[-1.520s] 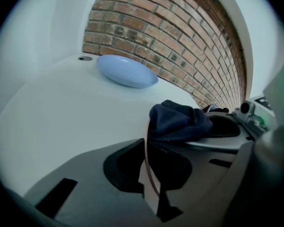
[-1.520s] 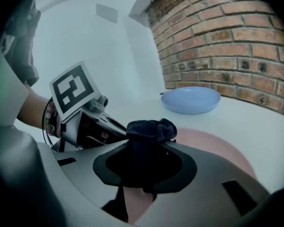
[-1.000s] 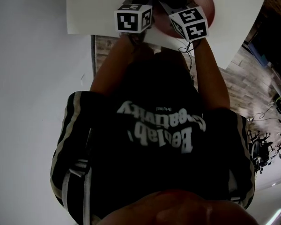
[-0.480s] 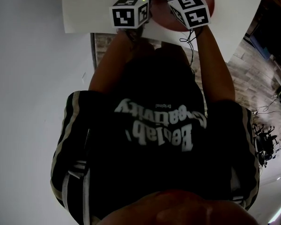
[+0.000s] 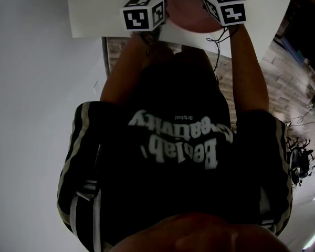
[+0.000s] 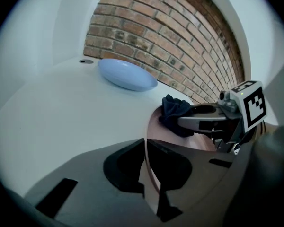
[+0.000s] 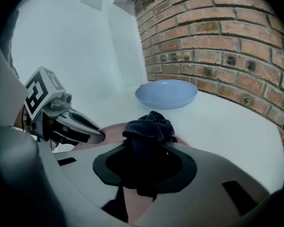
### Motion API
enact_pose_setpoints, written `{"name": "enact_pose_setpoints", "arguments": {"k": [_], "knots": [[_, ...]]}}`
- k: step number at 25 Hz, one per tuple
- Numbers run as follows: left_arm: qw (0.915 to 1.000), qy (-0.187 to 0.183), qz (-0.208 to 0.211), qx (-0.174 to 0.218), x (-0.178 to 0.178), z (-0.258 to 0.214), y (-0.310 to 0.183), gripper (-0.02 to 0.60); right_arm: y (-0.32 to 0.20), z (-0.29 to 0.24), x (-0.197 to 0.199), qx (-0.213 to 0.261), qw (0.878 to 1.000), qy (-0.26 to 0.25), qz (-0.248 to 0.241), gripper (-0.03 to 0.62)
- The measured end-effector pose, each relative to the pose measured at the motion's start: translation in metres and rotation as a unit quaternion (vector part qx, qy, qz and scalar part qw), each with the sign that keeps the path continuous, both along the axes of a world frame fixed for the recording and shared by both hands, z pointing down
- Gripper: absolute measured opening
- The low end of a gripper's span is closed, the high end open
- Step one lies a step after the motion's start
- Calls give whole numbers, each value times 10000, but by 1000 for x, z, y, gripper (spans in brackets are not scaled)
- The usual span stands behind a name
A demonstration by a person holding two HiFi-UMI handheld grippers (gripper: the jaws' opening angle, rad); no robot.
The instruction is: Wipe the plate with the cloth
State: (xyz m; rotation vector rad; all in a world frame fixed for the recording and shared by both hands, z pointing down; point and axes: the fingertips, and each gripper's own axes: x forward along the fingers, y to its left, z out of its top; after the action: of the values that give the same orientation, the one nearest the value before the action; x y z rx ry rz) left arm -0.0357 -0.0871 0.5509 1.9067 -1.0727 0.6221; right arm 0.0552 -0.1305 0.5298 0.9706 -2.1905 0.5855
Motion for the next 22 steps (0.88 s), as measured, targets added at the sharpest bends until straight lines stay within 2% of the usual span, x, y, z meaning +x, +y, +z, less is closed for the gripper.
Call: {"name": "enact_pose_setpoints", "arguments": {"k": [8,13,22], "knots": [[10000,-7,14,39,-8,-3,5,12,9,-4,25,-55,9996,207,176,114],[10000,-18,11,60,-1,0,1,12,16,-2,48,-137,9981,588,113,113],[10000,-41,30,78,1,1,-2,13,38,1,78,-292,9969,689,257,114]]}}
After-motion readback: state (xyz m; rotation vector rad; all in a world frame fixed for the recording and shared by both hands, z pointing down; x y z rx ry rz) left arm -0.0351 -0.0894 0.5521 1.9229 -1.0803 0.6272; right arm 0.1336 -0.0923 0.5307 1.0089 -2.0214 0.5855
